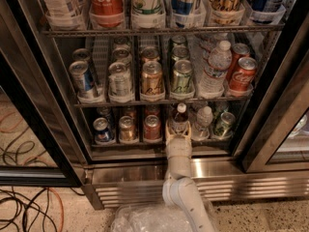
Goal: Pick blue plastic bottle from bottom shelf of fridge
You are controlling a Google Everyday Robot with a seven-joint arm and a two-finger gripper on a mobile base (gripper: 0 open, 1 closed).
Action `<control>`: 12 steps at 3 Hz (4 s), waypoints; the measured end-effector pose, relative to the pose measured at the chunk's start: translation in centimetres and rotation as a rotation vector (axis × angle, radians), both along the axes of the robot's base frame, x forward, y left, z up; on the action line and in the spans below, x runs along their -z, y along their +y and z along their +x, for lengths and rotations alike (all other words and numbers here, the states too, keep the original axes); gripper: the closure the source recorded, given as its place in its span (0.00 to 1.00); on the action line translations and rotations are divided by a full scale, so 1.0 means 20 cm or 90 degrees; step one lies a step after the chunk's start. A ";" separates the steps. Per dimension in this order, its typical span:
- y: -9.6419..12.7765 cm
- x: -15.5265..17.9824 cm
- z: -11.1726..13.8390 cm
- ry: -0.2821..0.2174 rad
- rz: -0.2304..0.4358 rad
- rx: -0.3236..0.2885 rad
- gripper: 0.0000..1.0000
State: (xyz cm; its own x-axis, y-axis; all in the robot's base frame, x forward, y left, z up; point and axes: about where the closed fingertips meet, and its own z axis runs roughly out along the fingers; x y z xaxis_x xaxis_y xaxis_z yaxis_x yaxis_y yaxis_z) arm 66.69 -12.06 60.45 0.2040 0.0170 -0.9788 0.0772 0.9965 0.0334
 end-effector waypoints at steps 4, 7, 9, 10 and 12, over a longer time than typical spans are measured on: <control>0.02 -0.12 -0.13 -0.086 -0.032 0.001 1.00; -0.04 -0.17 -0.30 0.014 -0.205 -0.075 1.00; 0.05 -0.25 -0.36 0.085 -0.229 -0.247 1.00; 0.10 -0.38 -0.38 0.084 -0.238 -0.284 1.00; 0.15 -0.39 -0.43 0.083 -0.226 -0.323 1.00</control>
Offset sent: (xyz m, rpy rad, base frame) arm -0.0054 0.0092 0.0138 -0.0140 -0.1338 -0.0100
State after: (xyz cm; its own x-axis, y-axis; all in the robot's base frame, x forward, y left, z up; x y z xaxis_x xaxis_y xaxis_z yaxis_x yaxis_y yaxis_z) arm 58.07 -9.04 68.19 0.1345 -0.2506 -0.9587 -0.4261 0.8588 -0.2843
